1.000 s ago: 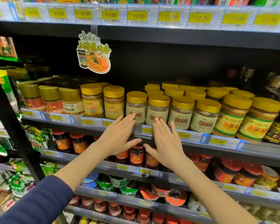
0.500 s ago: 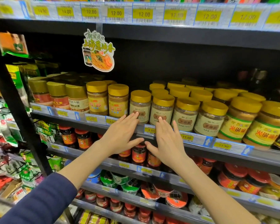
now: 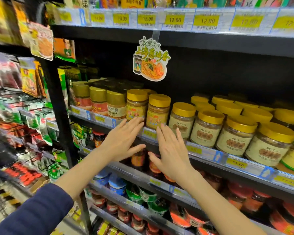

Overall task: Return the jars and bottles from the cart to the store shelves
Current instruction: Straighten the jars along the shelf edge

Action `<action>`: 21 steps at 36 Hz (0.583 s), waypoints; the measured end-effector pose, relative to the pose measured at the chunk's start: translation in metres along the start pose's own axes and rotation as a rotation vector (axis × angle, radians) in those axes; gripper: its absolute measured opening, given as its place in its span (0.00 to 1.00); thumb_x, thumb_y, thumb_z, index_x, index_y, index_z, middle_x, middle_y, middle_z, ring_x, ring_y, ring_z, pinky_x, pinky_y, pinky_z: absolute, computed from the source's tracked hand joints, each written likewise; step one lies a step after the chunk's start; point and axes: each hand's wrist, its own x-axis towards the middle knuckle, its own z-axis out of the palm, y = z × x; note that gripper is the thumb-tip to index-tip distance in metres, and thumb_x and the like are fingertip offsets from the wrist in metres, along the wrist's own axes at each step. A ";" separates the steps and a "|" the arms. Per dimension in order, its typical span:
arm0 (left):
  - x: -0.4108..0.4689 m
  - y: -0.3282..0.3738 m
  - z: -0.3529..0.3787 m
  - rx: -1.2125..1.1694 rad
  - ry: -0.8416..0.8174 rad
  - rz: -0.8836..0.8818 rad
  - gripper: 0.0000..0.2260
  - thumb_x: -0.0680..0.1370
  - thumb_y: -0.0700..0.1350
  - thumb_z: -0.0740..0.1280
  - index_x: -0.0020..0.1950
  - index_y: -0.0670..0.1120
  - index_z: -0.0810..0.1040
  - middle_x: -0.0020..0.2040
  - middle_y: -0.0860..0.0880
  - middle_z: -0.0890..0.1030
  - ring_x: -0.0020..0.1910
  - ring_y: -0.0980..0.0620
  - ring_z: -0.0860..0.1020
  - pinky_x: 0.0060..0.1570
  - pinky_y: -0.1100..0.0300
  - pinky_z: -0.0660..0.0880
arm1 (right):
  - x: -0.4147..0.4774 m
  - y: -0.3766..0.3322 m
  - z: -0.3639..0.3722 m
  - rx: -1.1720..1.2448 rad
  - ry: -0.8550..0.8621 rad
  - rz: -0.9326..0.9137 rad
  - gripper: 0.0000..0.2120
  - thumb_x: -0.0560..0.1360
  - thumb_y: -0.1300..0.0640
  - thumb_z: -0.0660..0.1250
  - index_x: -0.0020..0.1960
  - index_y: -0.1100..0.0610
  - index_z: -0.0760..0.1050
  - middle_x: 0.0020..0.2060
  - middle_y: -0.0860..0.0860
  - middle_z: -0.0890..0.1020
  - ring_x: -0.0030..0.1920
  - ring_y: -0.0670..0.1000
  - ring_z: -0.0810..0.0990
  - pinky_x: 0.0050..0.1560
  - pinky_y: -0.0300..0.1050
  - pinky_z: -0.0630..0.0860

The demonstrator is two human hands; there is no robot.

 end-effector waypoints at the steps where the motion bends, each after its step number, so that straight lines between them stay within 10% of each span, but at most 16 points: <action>1: 0.000 -0.009 0.002 0.001 0.004 0.000 0.36 0.76 0.66 0.46 0.76 0.42 0.56 0.77 0.44 0.55 0.76 0.48 0.56 0.71 0.53 0.48 | 0.005 -0.006 0.003 0.001 0.002 0.001 0.38 0.66 0.40 0.70 0.66 0.64 0.71 0.64 0.60 0.75 0.65 0.57 0.74 0.65 0.61 0.67; 21: 0.012 -0.088 0.019 -0.184 0.055 0.329 0.34 0.77 0.65 0.53 0.73 0.41 0.61 0.77 0.42 0.55 0.76 0.48 0.53 0.74 0.52 0.50 | 0.041 -0.069 0.026 -0.195 -0.099 0.327 0.41 0.65 0.36 0.69 0.65 0.66 0.71 0.61 0.60 0.77 0.63 0.58 0.76 0.65 0.64 0.65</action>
